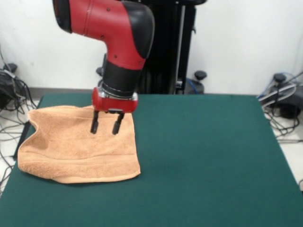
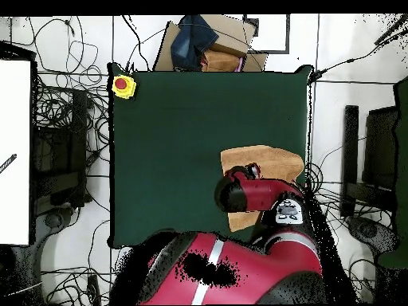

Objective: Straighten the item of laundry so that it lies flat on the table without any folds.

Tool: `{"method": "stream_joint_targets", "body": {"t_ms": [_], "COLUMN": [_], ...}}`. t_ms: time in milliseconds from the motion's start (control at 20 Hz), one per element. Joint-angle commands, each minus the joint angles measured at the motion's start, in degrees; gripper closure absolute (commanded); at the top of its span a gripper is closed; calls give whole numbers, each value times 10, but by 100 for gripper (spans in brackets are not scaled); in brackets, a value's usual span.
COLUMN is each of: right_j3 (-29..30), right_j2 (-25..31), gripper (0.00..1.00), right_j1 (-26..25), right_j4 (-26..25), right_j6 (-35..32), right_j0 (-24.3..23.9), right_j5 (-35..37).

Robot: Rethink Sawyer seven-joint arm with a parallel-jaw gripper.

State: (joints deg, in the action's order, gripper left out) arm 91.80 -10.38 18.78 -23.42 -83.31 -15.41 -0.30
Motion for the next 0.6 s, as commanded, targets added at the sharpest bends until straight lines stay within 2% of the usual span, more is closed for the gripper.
{"method": "stream_joint_targets", "body": {"t_ms": [50,300,600], "right_j3": [43,33,34], "right_j2": [62,54,46], "gripper": [0,0,0], "right_j1": [10,-4,-12], "right_j4": [45,66,60], "right_j6": [-150,-148,-130], "right_j0": [21,33,25], "right_j5": [-23,-38,-55]}}
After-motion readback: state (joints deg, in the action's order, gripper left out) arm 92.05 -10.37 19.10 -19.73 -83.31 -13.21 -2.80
